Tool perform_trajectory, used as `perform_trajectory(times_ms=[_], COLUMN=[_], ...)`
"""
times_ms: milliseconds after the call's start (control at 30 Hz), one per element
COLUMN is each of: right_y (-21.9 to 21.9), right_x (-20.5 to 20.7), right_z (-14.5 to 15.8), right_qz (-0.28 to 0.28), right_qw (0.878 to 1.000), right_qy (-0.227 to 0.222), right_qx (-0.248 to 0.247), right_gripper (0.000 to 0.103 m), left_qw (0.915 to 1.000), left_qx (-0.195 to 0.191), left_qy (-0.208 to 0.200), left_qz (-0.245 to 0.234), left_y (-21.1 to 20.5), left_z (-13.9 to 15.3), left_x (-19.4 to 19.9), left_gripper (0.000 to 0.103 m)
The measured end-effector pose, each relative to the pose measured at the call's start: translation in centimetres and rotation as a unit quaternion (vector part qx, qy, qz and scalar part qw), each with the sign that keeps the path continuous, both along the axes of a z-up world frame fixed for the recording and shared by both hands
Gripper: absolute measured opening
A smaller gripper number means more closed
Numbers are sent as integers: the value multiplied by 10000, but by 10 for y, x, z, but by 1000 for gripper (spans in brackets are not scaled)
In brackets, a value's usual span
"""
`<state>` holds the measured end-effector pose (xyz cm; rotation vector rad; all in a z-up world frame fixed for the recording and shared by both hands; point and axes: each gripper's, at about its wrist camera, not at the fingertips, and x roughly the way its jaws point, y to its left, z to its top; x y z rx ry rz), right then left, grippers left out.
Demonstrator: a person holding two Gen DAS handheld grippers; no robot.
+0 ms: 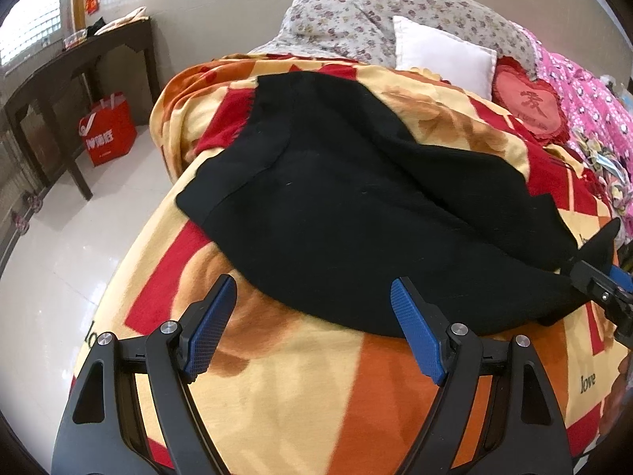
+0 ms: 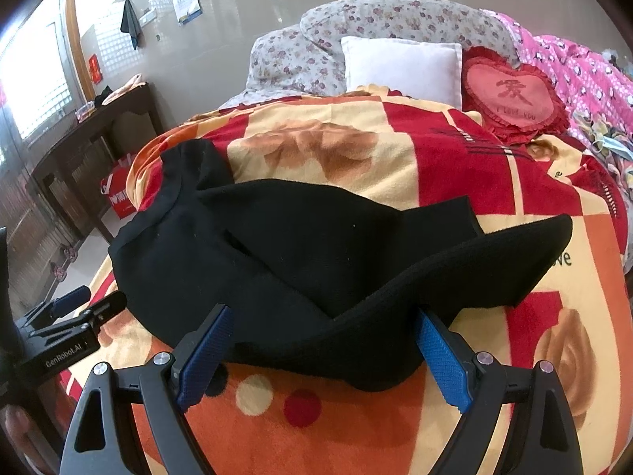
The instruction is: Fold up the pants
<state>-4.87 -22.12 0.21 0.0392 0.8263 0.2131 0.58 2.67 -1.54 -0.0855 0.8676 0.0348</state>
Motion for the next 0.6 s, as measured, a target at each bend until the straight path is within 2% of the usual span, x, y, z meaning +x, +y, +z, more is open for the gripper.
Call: perform_trajectory(times_ms=[133,267,433,600], right_y=[-2,-5,-8,-14], right_x=[0,1,2,5], right_z=[-4,-11,-20,-26], right_qz=[10,11,7,-5], right_qw=[10000,9999,9996,9992], right_qy=[48,130,256,361], right_qx=[3,56,91,171], right_gripper=[90,90,90,90], left_qw=[9997,9973,9903,9845], left_qx=[-19,-393,-926,-1141], left_qy=[109,258,466,677], left_qz=[236,562,921,1150], left_y=[23,57,91,101], left_z=[-6,-12,-24,-38], left_x=[2,7,21,43], left_gripper=[81,81,81,81])
